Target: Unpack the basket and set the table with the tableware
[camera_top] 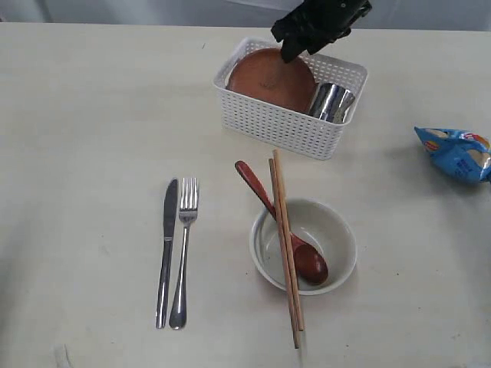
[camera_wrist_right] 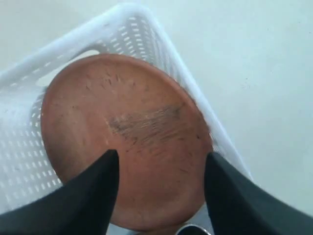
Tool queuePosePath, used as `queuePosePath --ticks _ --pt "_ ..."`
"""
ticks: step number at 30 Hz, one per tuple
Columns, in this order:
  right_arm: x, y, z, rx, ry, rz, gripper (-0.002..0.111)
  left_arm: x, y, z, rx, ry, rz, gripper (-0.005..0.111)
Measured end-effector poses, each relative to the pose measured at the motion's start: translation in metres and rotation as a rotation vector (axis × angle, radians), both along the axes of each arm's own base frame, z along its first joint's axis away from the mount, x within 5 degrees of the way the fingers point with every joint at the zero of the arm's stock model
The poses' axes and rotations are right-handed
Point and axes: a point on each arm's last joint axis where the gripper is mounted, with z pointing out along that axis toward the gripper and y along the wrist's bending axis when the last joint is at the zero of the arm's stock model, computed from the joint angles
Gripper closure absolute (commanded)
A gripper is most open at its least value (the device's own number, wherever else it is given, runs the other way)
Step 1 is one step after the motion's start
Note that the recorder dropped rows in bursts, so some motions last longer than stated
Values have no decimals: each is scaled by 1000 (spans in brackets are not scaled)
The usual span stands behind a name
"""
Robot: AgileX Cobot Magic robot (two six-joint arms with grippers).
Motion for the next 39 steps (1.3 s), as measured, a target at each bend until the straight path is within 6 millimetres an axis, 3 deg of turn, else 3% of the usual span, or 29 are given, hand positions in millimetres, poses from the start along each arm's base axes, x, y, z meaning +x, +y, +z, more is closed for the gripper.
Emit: queuePosePath --ticks 3,5,7,9,13,24,28,32,34,39 --pt "0 0 0 -7 -11 21 58 0 0 0 0 0 0 107" --pt "-1 5 -1 -31 -50 144 58 0 0 0 0 0 0 107" --pt "-7 20 -1 -51 -105 320 58 0 0 0 0 0 0 107" --pt "-13 51 -1 -77 -210 464 58 0 0 0 0 0 0 107" --pt "-10 70 -10 -91 -308 478 58 0 0 0 0 0 0 107" --pt "-1 63 -34 -175 -286 422 58 0 0 0 0 0 0 107" --pt "-2 63 -36 -163 -259 381 65 0 0 0 0 0 0 107" --pt "-4 60 -18 -143 -265 335 78 0 0 0 0 0 0 107" --pt "-6 54 0 -124 -271 294 79 0 0 0 0 0 0 107" --pt "-13 12 40 -95 -167 169 79 0 0 0 0 0 0 107"
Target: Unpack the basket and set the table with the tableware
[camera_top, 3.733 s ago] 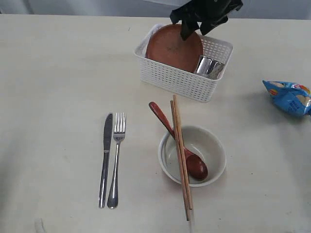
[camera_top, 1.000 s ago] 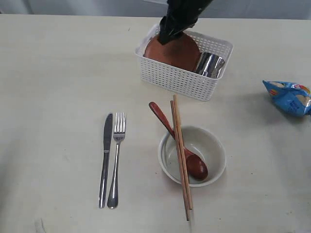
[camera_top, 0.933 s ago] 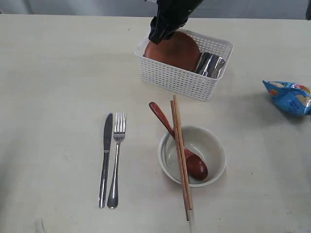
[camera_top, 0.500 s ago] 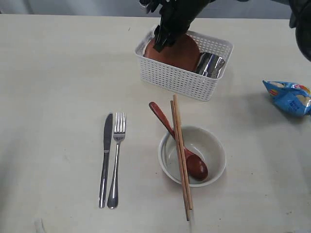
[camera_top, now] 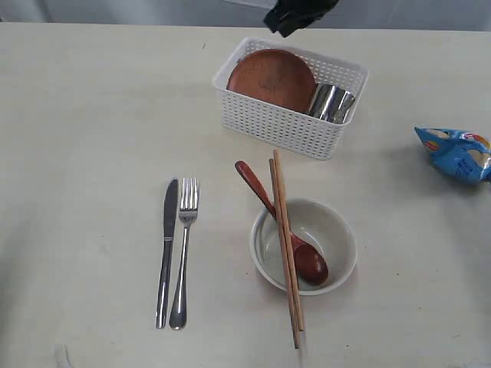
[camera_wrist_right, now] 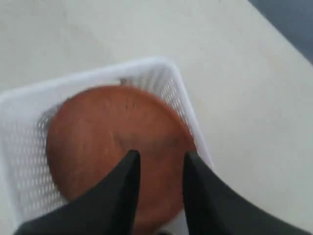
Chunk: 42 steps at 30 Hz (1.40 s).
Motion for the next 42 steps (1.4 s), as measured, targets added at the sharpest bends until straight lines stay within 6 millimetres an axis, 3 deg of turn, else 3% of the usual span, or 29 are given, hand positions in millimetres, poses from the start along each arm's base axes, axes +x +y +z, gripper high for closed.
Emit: queuePosePath --ticks 3,6,8,10,19,29,35,38,42 --pt "-6 -37 6 -1 159 -58 79 0 0 0 0 0 0 107" --pt "-3 -75 6 41 242 -130 67 0 0 0 -2 0 0 107" --pt "1 -93 8 93 255 -163 56 0 0 0 -2 0 0 107" --pt "1 -101 8 139 268 -170 54 0 0 0 -2 0 0 107" --pt "-12 -77 -20 138 340 4 58 0 0 0 -4 0 0 107" --pt "-6 -75 -55 122 417 3 58 0 0 0 -4 0 0 107" --pt "-8 -64 -61 114 432 26 58 0 0 0 -4 0 0 107" --pt "-11 -52 -65 98 441 55 69 0 0 0 -4 0 0 107" --pt "-15 -40 -72 13 440 105 98 0 0 0 -4 0 0 107"
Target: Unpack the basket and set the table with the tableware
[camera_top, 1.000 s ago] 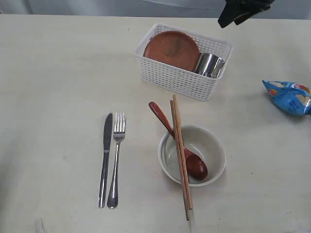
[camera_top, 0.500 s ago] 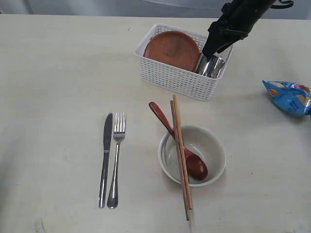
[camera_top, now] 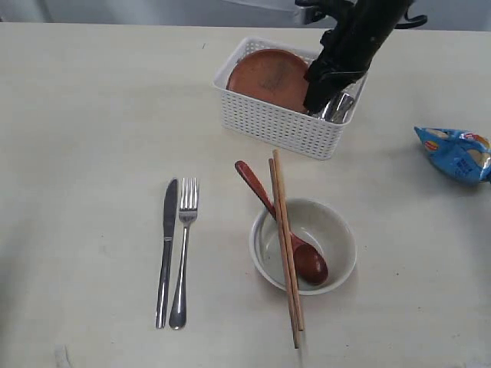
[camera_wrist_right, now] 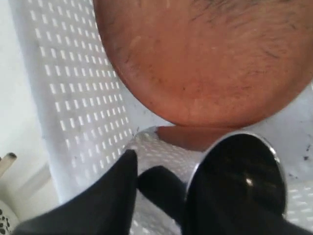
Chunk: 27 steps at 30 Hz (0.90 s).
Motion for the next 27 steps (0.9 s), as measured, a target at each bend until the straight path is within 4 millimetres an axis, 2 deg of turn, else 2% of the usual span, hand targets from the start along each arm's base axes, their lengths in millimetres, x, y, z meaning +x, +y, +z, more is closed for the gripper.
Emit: queuePosePath --ticks 1,2,11,16,27 --pt "-1 2 -1 -11 2 12 106 0 0 0 0 0 0 107" --pt "-2 5 -1 -22 1 25 108 0 0 0 0 0 0 107" --pt "-6 13 -1 -64 -17 69 109 0 0 0 0 0 0 107" --pt "-9 18 14 -59 -53 80 109 0 0 0 0 0 0 107" --pt "-19 52 28 -68 -158 123 109 0 0 0 0 0 0 107"
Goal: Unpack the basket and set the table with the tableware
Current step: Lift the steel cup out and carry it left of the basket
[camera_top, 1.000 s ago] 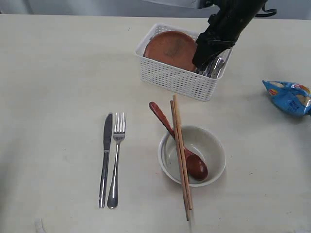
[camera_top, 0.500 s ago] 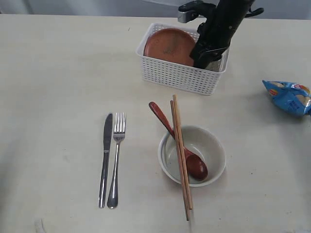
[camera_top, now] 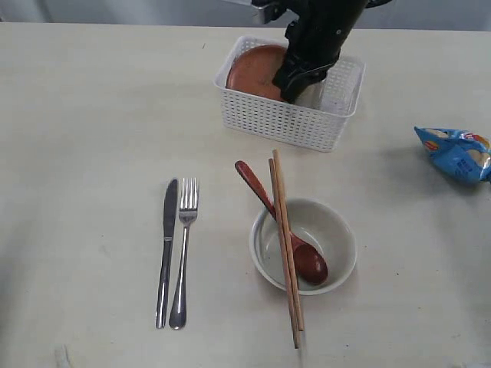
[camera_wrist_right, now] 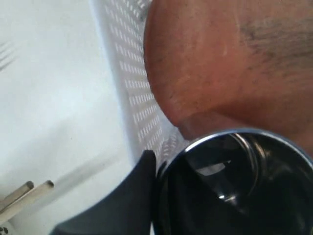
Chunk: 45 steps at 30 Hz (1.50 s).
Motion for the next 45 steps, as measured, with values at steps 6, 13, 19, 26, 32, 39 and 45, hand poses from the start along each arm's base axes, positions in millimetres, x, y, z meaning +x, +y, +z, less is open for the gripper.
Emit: queuePosePath --ticks 6,13,19,26,32,39,45 --pt "-8 13 35 43 -136 13 109 0 0 0 0 0 0 107" --pt "-21 24 66 137 -186 0 109 0 0 0 0 0 0 107" --pt "-42 54 67 186 -116 68 109 0 0 0 0 0 0 107" --pt "-72 89 45 154 -13 173 109 0 0 0 0 0 0 107" --pt "-66 101 8 102 -20 170 109 0 0 0 0 0 0 107" --pt "-62 109 -24 -4 -30 125 109 0 0 0 0 0 0 107" --pt "-57 113 -17 20 -52 111 109 0 0 0 0 0 0 107"
